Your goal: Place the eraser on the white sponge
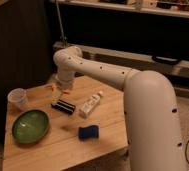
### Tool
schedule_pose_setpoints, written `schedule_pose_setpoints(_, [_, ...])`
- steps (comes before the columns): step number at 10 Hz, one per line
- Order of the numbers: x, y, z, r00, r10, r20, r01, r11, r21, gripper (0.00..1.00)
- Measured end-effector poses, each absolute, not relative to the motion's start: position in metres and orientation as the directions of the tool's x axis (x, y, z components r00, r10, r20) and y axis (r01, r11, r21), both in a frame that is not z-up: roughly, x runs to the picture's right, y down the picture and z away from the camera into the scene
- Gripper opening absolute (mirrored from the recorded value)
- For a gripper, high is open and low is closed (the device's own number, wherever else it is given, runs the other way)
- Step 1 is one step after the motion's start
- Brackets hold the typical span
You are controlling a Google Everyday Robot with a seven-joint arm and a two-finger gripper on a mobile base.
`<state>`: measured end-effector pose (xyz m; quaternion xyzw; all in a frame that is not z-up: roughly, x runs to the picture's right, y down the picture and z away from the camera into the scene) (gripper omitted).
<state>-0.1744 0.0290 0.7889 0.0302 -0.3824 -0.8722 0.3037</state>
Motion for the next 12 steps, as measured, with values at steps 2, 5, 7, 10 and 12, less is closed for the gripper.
schedule_pose_setpoints(2, [-0.174,0.029,0.789,-0.814,-0.553,0.18,0.507,-0.523,0.685,0.8])
schedule_pose_setpoints(5, [-0.174,0.029,0.789,-0.814,-0.553,0.18,0.507,-0.523,0.685,0.8])
schedule_pose_setpoints(7, [-0.174,0.029,0.789,-0.814,-0.553,0.18,0.507,-0.523,0.685,0.8])
schedule_pose_setpoints(10, [-0.174,0.028,0.789,-0.811,-0.556,0.182,0.512,-0.526,0.679,0.8])
schedule_pose_setpoints(12, [-0.175,0.019,0.793,-0.793,-0.578,0.193,0.562,-0.571,0.599,0.8])
